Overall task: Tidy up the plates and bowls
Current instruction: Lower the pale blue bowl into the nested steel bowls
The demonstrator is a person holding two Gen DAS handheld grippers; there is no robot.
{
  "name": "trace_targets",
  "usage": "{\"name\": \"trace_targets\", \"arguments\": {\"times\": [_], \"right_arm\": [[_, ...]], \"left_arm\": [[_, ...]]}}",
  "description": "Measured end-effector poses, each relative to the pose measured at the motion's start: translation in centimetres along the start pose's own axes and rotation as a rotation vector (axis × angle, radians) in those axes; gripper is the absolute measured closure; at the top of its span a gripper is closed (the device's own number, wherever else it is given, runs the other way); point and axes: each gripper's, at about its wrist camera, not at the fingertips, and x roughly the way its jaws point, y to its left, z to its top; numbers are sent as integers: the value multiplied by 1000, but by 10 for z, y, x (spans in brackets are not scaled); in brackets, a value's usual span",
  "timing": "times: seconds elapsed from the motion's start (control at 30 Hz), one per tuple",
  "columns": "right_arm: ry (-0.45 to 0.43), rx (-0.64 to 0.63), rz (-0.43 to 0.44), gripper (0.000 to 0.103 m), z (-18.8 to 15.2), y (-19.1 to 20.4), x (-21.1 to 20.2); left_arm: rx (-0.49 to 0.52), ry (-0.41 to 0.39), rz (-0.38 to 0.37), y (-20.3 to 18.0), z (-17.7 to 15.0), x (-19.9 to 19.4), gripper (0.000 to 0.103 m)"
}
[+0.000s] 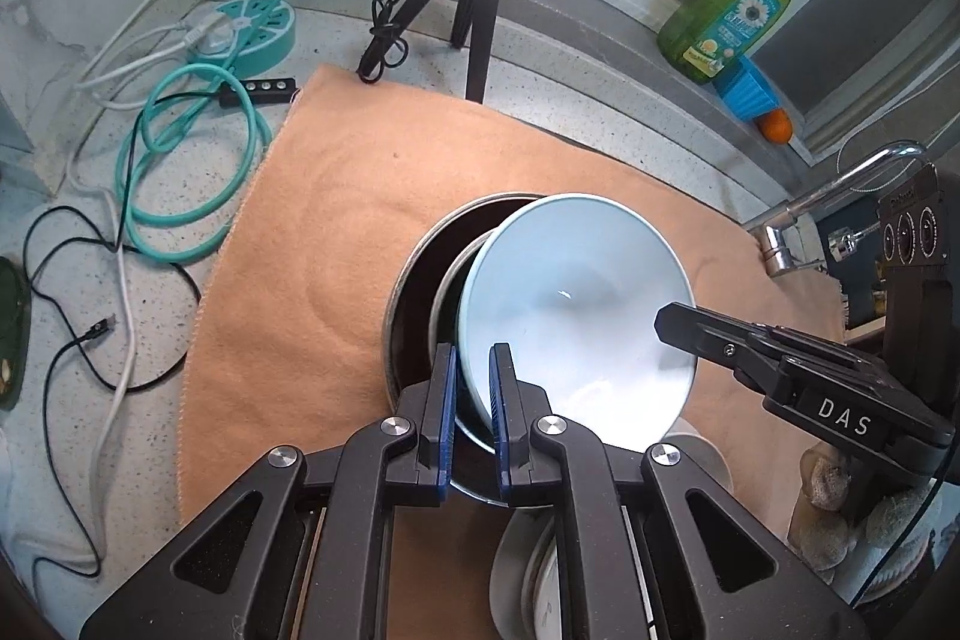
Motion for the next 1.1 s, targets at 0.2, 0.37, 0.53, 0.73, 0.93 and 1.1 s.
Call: {"name": "trace_targets", "arguments": {"times": [0.2, 0.37, 0.53, 0.73, 0.93, 1.1], "right_arm": [[15, -8, -6, 92, 4, -1, 9], [23, -14, -12, 92, 6, 0, 14], [30, -18, -14, 92, 6, 2, 15], [31, -27, -18, 92, 6, 4, 16], [40, -40, -10, 92, 5, 3, 17], [36, -47, -20, 92, 4, 3, 17]], "left_arm": [[-10, 15, 9, 3, 2, 6, 94], [-11, 15, 11, 5, 3, 5, 94], [-13, 20, 9, 7, 2, 5, 94], [-23, 25, 1, 8, 3, 5, 94], [-30, 41, -9, 12, 1, 9, 94], [-34, 36, -14, 12, 0, 8, 94]]}}
